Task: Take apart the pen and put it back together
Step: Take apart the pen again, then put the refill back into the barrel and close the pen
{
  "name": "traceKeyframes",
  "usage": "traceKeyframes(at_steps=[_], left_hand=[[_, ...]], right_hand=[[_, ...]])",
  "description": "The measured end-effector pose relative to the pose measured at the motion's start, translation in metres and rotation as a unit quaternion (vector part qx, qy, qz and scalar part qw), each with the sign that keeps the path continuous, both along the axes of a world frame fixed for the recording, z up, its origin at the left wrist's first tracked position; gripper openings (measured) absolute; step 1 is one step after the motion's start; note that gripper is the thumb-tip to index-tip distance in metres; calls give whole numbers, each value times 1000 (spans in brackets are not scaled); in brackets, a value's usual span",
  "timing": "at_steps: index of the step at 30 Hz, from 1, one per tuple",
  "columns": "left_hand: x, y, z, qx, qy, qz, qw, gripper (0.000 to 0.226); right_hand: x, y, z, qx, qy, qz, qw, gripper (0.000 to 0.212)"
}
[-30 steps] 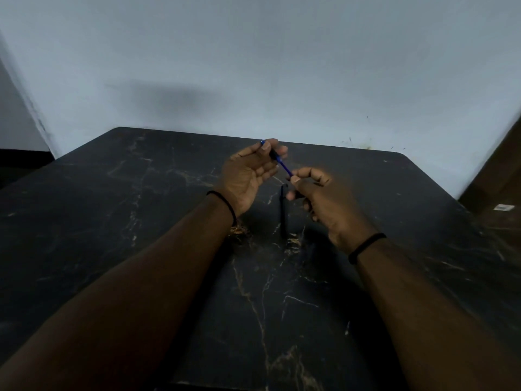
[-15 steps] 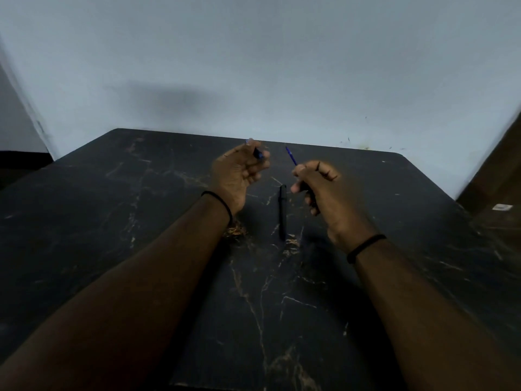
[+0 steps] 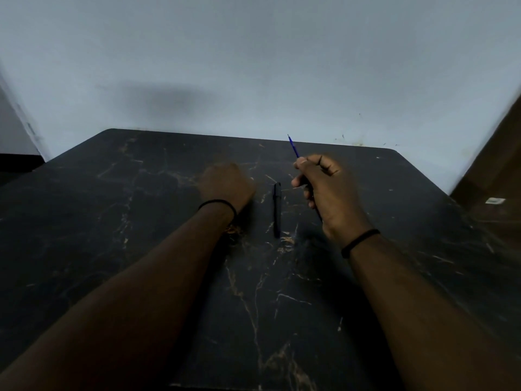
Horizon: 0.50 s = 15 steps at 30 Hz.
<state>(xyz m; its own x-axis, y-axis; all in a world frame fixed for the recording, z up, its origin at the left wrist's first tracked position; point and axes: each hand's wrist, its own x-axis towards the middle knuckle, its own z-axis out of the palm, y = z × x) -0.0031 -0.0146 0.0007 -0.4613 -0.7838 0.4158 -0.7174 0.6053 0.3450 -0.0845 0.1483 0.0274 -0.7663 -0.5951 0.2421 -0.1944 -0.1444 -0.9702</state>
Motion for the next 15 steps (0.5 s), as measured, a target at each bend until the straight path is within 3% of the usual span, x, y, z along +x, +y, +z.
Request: traceKeyframes(at_steps=[5,8,10,12,15], left_hand=[[-2,-2,-4,-35,-56,11,998,37],[-2,-3,-4,-32,-39,29,998,47],[-3,1,-2,-50,65,10,997,48],[-7,12,2,-43,206,-63,976,33],[-14,33,4,4,287,-209,935,19]], right_hand=[[0,1,0,-1,-8,1,1000,13],[0,1,-1,-11,-10,7,1000,8],[-1,-1,-1,-29,-8,-9,1000,7],[-4,-2,0,-63,4,-42,997,11],[-9,-1,2,-130,52,-95,986,8]])
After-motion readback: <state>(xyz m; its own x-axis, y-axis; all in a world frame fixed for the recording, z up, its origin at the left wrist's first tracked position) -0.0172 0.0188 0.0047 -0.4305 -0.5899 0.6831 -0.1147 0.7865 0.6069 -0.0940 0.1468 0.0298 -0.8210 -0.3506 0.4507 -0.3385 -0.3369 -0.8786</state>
